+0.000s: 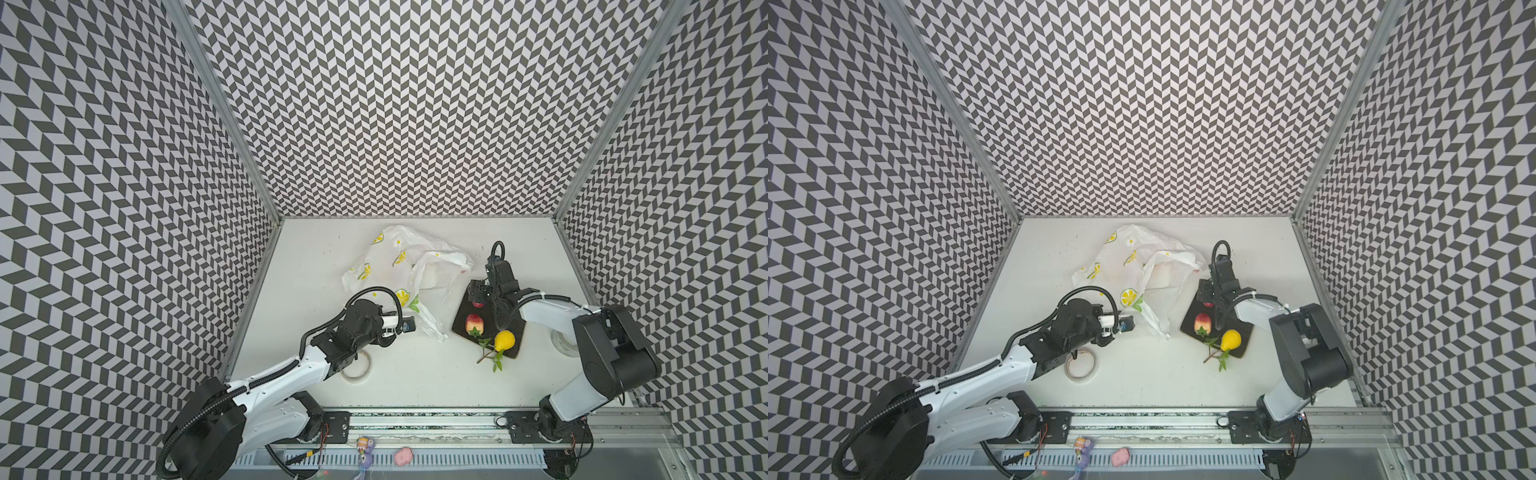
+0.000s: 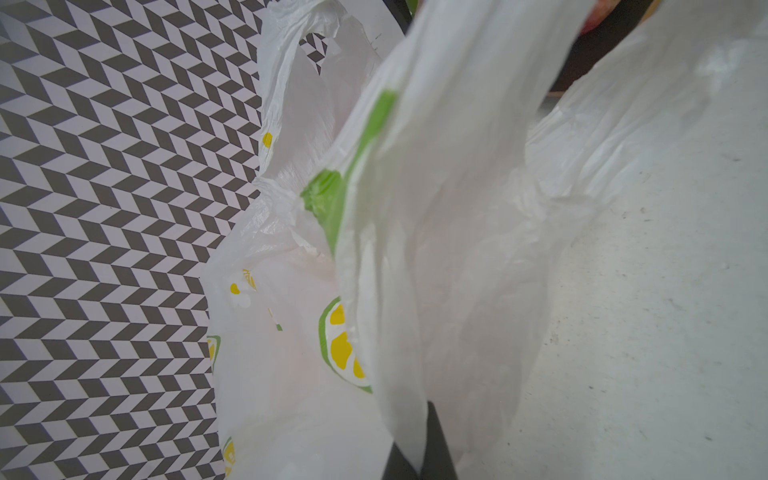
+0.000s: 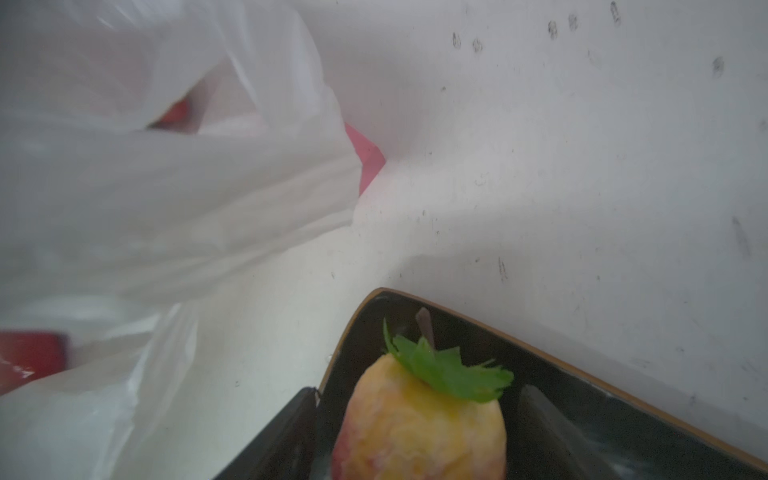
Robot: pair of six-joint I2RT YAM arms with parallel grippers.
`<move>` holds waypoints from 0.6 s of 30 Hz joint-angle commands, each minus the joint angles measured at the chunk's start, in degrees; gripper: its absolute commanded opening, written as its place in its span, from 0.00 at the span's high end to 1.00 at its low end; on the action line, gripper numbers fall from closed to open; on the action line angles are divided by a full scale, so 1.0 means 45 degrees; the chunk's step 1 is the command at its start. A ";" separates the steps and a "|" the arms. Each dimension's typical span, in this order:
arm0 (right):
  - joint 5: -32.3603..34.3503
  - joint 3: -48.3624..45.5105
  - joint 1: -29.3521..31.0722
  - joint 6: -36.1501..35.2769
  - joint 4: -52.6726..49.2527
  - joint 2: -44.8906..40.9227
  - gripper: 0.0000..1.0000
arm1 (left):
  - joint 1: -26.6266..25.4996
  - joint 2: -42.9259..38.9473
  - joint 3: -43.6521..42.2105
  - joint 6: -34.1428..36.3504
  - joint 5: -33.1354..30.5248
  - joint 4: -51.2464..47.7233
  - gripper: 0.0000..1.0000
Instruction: Take the fake fruits out of the plastic bag
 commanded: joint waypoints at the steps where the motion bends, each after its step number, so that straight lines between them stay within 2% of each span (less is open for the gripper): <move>1: 0.0038 0.0036 -0.0088 0.0229 -0.0144 -0.1059 0.23 | 0.0056 -0.0236 0.0038 0.0084 0.0066 -0.0164 1.00; 5: -0.0184 0.0051 -0.0127 0.0322 -0.0647 -0.2378 0.21 | 0.0066 -0.0488 -0.0062 -0.0056 0.0039 -0.0062 0.86; 9: -0.0720 0.0026 -0.0127 0.0057 -0.1256 -0.3317 0.21 | 0.0065 -0.0939 -0.0136 -0.0391 0.0190 -0.0089 0.58; 18: -0.1031 -0.0189 -0.0127 -0.0122 -0.1662 -0.4232 0.21 | 0.0015 -0.3399 0.0256 -0.1518 0.0815 -0.1681 0.27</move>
